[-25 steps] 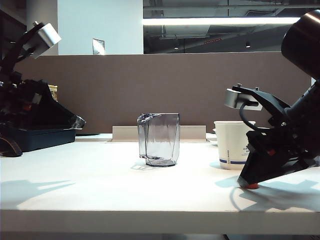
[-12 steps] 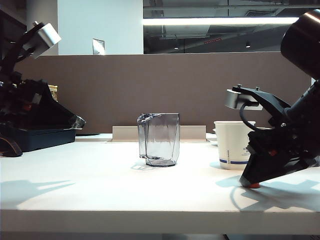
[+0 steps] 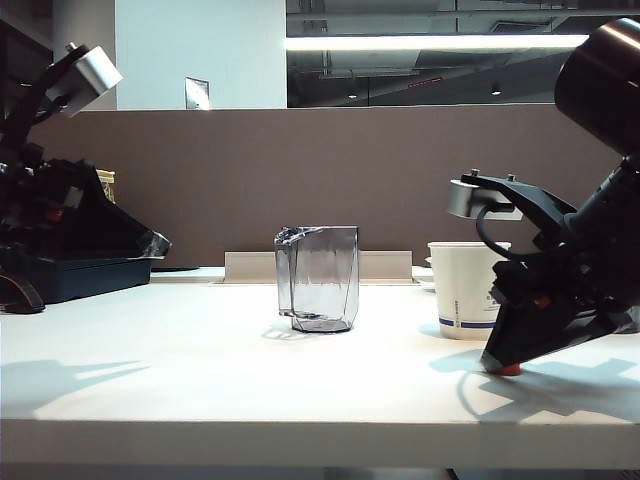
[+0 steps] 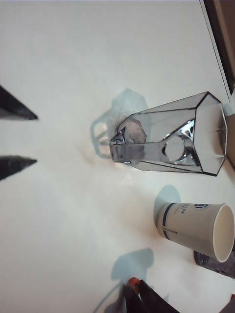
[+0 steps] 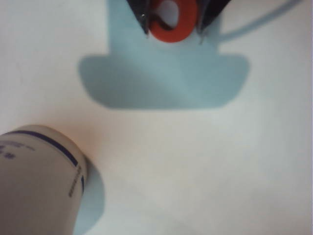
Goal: Pick up the letter "c" and put it in the paper cup.
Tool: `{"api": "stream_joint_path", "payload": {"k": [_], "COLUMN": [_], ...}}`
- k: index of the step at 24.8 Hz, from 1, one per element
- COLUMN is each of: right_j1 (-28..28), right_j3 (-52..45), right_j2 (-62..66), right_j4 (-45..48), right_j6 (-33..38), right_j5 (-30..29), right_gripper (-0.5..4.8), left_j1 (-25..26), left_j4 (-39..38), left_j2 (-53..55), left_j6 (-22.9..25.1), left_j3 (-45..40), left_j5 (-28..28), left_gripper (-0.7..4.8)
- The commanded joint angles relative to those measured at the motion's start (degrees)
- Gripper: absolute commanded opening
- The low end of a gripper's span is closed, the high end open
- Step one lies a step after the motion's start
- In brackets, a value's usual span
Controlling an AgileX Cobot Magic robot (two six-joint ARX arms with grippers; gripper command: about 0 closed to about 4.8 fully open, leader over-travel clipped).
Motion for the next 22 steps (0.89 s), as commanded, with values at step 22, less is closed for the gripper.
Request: {"api": "stream_joint_path", "payload": {"k": [22], "right_j1": [0.0], "right_j3": [13.2], "right_j2": [-5.0], "right_j4": [-4.3], "right_j6": [-0.5], "right_j5": [1.4], "right_gripper": [1.16], "left_j1": [-0.1], "left_j4": [1.1], "left_j2": [-0.1], "left_j6": [0.0], "left_j3": [0.2], "left_j5": [0.2], "left_gripper": [0.89]}}
